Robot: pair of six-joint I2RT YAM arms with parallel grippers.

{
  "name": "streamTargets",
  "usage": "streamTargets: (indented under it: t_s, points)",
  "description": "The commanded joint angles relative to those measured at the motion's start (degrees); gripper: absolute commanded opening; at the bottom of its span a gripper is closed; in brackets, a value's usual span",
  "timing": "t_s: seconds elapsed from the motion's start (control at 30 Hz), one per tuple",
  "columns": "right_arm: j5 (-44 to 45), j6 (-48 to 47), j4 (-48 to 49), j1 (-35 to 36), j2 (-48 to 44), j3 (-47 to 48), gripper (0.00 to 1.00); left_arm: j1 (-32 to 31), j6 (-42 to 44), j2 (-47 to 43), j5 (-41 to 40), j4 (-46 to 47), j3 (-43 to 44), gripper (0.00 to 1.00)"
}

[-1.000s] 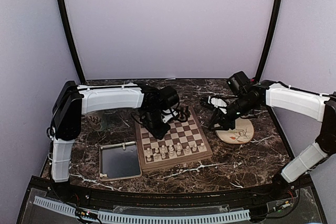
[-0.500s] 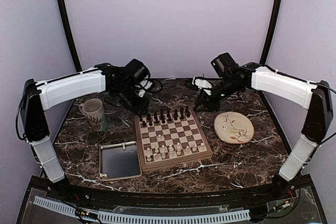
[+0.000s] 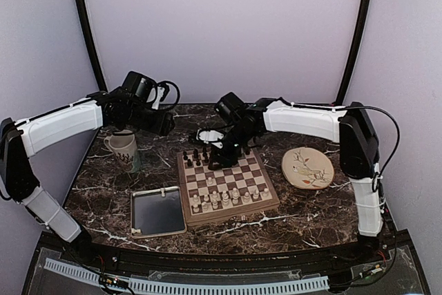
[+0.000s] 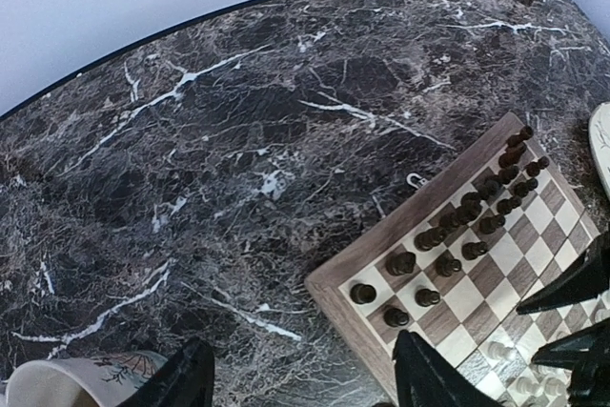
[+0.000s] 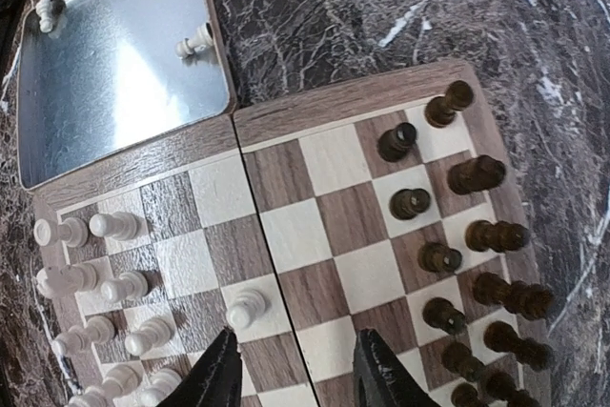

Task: Set up the chess pieces on the board
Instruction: Pick up the pawn from the chessboard.

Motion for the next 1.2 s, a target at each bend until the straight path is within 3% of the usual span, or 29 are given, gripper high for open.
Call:
streamTargets:
  t_s: [0.0,0.3,0.67,0.87,1.17]
  points:
    - [1.77,2.21,-2.29,2.06,3.63,3.12,0.43,1.43,0.21,-3.31,0.1,4.08,-3.03,0.67]
    - [1.29,3.13,-4.56,2.64,8.39,6.42,0.42,2.13,0.81,-5.35,0.91,4.71,-5.75,0.67]
    - [0.69,3.12,-5.15,2.52,6.2,4.71,0.1,2.27,-0.43,-6.47,2.61,5.1,-7.38,0.67]
    - [0.66,2.96,-4.09,0.62,-0.35,-0.87,0.05,2.28,-0.67,-5.34,3.18,5.19,-6.72,0.66]
    - [0.43,0.09,0.9,-2.27,-12.58,-18.05,0.05,2.26,-0.73,-2.05,3.76,6.51,-5.15,0.66]
